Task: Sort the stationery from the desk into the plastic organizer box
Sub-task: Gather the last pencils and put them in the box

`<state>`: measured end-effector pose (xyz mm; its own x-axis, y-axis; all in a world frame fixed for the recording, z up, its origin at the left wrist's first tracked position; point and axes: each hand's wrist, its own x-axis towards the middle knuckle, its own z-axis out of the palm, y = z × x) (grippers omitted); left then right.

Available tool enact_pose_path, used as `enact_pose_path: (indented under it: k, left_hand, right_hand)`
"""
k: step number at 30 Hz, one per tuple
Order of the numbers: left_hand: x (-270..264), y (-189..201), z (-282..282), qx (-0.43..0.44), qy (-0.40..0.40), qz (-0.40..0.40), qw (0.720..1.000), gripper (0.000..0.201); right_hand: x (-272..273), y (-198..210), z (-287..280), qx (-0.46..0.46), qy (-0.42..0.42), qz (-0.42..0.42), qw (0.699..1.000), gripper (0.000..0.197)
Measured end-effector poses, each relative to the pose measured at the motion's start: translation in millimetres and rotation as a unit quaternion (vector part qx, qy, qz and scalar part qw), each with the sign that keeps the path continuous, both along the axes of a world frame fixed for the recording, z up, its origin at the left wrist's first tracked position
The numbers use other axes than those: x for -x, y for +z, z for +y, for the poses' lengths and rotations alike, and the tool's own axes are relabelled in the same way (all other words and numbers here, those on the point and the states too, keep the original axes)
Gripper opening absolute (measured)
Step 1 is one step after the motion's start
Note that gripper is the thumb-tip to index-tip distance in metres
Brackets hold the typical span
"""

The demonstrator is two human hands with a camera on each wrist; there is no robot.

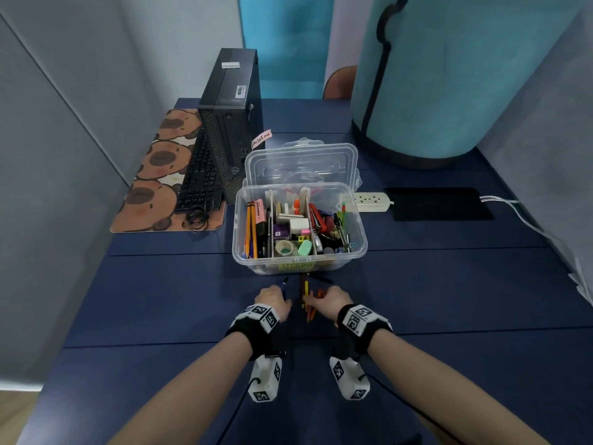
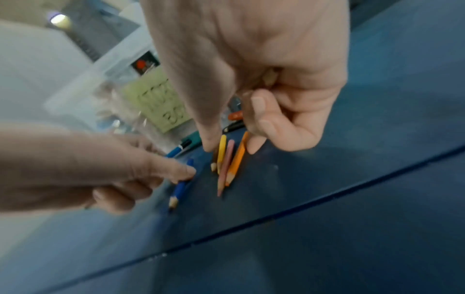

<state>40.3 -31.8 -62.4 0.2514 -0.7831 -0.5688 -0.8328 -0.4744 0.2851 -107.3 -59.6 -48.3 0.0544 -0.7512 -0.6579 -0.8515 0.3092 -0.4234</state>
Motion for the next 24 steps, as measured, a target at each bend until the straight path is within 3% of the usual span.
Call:
enact_pose_path:
  k: [5,9,16,24]
  left_hand:
    - [-27,-5,13,0.009,0.058,0.055,0.997,0.041]
    - [-36,-12,20,-0.002,0.096,0.096,0.991,0.040]
    - [-24,-4,22,-0.008,0.095,0.118,0.988,0.039]
    - [-29,3,28,0.001,0.089,0.135,0.987,0.027]
  right_hand:
    - [-19,-2,2,0.030,0.065,0.090,0.993,0.064]
    - [-21,-2,6,0.040,0.047,0.087,0.994,0.053]
    - [-22,-5,24,0.088,0.106,0.122,0.983,0.038]
    - [-10,-8,36,0.123,0.153,0.149,0.969,0.036]
